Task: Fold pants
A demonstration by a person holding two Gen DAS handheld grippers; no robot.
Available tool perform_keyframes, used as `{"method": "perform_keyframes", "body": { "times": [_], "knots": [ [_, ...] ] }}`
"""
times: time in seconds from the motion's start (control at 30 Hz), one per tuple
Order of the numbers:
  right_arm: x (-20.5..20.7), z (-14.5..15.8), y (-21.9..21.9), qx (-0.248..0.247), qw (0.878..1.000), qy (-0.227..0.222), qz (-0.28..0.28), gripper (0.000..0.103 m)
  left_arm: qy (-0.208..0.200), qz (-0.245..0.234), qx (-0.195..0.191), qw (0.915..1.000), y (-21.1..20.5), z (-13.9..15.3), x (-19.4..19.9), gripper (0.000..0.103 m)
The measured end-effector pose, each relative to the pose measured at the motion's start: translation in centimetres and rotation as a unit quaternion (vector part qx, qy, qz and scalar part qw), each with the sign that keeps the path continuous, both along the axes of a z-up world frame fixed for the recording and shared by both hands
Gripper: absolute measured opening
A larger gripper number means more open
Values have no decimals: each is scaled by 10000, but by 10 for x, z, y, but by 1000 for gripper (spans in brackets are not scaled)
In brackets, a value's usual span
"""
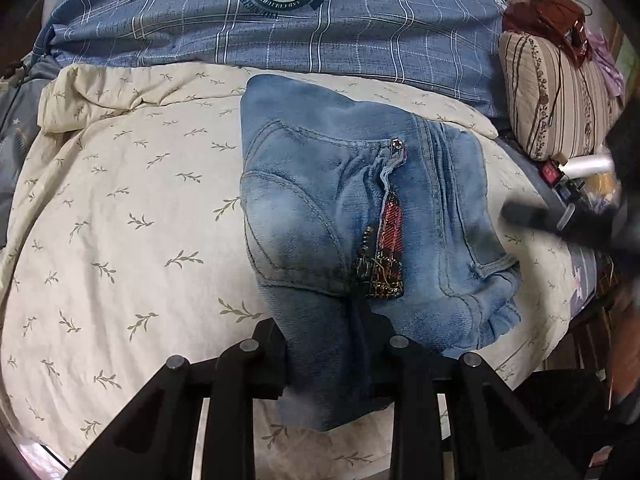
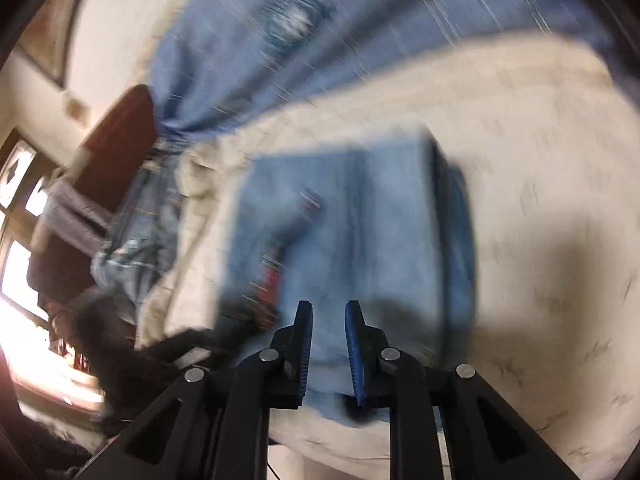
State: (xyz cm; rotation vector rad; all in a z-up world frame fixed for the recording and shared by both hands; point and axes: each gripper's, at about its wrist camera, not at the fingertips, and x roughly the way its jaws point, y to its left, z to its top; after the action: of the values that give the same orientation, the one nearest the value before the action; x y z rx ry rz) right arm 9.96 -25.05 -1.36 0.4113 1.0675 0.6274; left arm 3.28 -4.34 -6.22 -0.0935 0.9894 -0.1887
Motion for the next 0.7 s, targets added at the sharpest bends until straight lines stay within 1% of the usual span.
{"method": "perform_keyframes", "body": {
  "times": [0.03, 0.07, 0.1, 0.13, 0.2, 0.27, 0.3, 0.33, 0.37, 0.4, 0.47, 0.5, 0.53, 0.57, 0.6, 0.63, 0.67, 0.7],
  "knots": [
    [4, 14, 4, -18, 9999, -117, 59, 22, 0, 0, -41, 10000, 1, 1, 0, 30],
    [10, 24, 8, -120, 9996, -223, 101, 26, 6, 4, -95, 10000, 3, 1, 1, 31],
    [18, 32, 13, -258, 9992, -291, 108, 31, 11, 1, -145, 9999, 5, 0, 1, 31],
    [30, 34, 17, -359, 9990, -255, 78, 33, 12, -9, -178, 9998, 7, -1, 0, 32],
    [56, 20, 24, -416, 9991, -29, 67, 37, 30, -13, -281, 9996, 10, -2, 0, 33],
    [79, -11, 25, -429, 9980, 457, -56, 37, 49, -15, -355, 9994, 14, -3, 1, 38],
    [93, -42, 24, -565, 9943, 892, -140, 35, 43, -22, -399, 9992, 14, -3, 2, 39],
    [97, -58, 20, -324, 9929, 1116, -252, 35, 36, -26, -393, 9992, 15, -3, 2, 41],
    [98, -62, 13, 13, 9925, 1160, -397, 34, 43, -14, -386, 9992, 16, -4, 3, 44],
    [97, -59, 10, 64, 9918, 1190, -454, 34, 45, 11, -372, 9993, 16, -4, 3, 45],
    [90, -50, 15, -223, 9935, 1058, -361, 35, 47, 11, -406, 9992, 18, -2, 2, 46],
    [84, -42, 15, -266, 9941, 995, -345, 37, 57, 46, -523, 9986, 21, 0, 1, 47],
    [75, -33, 13, -204, 9953, 899, -301, 39, 65, 114, -691, 9975, 27, 2, 1, 53],
    [64, -23, 10, -202, 9966, 755, -251, 54, 56, 176, -853, 9962, 33, 4, 1, 59],
    [54, -18, 5, -278, 9970, 656, -294, 69, 26, 266, -1039, 9942, 40, 6, -1, 61],
    [43, -11, -5, -392, 9970, 522, -411, 73, -18, 392, -1257, 9913, 51, 10, -3, 66],
    [34, -7, -17, -460, 9968, 412, -509, 75, -38, 450, -1367, 9896, 58, 12, -3, 68],
    [28, -6, -25, -479, 9965, 384, -560, 75, -52, 500, -1414, 9887, 62, 14, -2, 68]
  ]
}}
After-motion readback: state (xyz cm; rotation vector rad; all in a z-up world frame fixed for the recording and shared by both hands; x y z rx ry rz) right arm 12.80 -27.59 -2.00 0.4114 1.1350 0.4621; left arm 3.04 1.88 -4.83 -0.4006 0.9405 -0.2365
